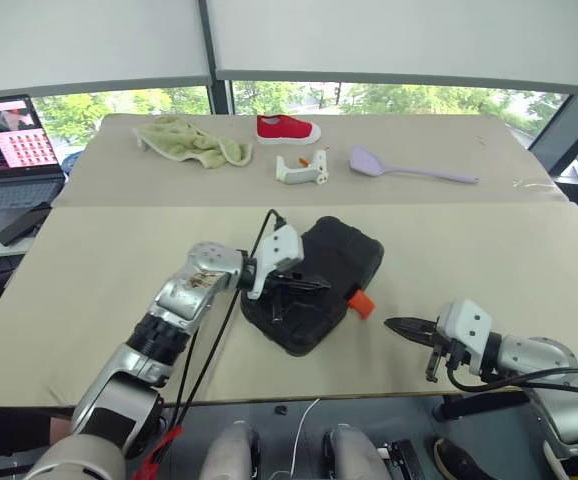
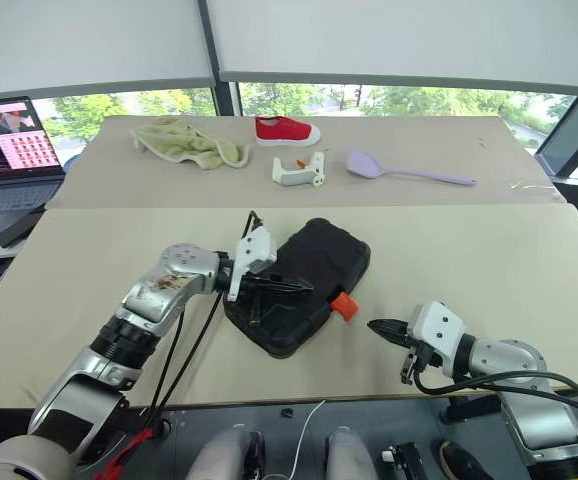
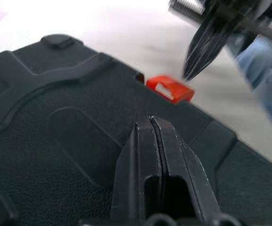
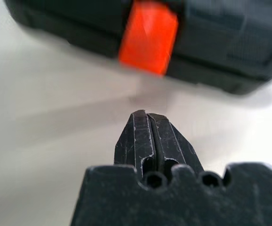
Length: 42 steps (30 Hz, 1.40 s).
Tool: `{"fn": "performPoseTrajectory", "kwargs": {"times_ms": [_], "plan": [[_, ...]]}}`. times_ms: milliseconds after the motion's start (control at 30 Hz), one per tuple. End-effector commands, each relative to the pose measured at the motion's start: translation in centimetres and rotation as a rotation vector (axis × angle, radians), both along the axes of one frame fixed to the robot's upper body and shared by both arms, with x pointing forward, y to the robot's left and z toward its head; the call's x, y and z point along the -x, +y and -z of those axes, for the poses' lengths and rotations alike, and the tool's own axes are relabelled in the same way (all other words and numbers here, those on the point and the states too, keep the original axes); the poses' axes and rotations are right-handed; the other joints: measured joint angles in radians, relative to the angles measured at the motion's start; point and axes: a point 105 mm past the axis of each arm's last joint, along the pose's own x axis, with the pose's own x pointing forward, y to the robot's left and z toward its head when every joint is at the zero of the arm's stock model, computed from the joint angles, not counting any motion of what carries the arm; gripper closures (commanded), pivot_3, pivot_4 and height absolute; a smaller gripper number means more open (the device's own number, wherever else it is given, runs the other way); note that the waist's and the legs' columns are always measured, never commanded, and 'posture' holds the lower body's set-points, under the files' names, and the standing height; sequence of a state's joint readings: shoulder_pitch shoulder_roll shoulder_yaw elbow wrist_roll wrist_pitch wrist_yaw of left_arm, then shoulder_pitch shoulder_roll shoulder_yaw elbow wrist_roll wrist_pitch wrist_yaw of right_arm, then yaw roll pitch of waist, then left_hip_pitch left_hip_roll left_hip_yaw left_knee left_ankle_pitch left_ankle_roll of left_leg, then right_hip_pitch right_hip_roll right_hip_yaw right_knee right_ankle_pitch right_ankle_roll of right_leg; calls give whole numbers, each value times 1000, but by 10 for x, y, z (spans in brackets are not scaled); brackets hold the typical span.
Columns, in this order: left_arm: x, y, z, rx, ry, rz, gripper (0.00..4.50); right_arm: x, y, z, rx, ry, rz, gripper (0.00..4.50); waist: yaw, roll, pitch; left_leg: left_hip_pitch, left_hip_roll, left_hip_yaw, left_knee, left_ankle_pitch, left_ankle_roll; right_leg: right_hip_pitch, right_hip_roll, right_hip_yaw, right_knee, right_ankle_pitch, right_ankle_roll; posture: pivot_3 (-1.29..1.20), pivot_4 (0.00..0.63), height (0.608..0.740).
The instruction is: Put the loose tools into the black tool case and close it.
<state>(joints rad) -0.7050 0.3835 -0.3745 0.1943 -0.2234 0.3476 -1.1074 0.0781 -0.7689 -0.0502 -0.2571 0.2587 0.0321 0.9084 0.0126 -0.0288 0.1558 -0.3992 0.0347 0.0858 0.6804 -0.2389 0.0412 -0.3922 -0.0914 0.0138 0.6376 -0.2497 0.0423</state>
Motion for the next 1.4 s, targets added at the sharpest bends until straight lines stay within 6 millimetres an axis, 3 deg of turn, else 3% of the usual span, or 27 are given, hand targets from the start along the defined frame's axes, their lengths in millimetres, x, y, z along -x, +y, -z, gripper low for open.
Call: {"fn": "performPoseTrajectory", "kwargs": {"times_ms": [33, 233, 667, 833, 1067, 1400], "plan": [[1, 6, 36, -97, 96, -64, 4448, -4, 13, -17, -42, -54, -8, 4500, 0, 0, -1, 1, 0, 0, 0, 0, 0, 2, 0, 0, -1, 0, 0, 0, 150, 740], [2, 9, 37, -95, 98, -79, 4448, -11, 21, -5, -22, -56, 2, 4500, 0, 2, -8, 1, 1, -1, -1, 0, 1, 3, 0, -1, -6, 0, 0, 0, 150, 740], [-3, 20, 38, -100, 99, -129, 4448, -28, 33, 2, -47, -77, -7, 4500, -5, 3, -15, 1, 1, -1, -2, 0, 1, 3, 1, -1, -6, 0, 0, 0, 150, 740], [-3, 20, 39, -98, 103, -134, 4448, -26, 37, 3, -77, -58, -21, 4500, -5, 3, -15, 1, 1, -1, -2, 0, 1, 3, 1, -1, -6, 0, 0, 0, 150, 740], [-4, 20, 39, -92, 108, -138, 4448, -22, 32, 21, -32, 45, 23, 4500, -5, 3, -16, 1, 1, -1, -2, 0, 1, 3, 0, 0, -6, 0, 0, 0, 150, 740], [-4, 21, 46, -112, 130, -148, 4448, -37, 43, 21, -184, -26, 62, 4500, -6, 3, -17, 1, 1, -1, -2, -1, 1, 3, 0, 0, -7, 0, 0, 0, 150, 740]]}}
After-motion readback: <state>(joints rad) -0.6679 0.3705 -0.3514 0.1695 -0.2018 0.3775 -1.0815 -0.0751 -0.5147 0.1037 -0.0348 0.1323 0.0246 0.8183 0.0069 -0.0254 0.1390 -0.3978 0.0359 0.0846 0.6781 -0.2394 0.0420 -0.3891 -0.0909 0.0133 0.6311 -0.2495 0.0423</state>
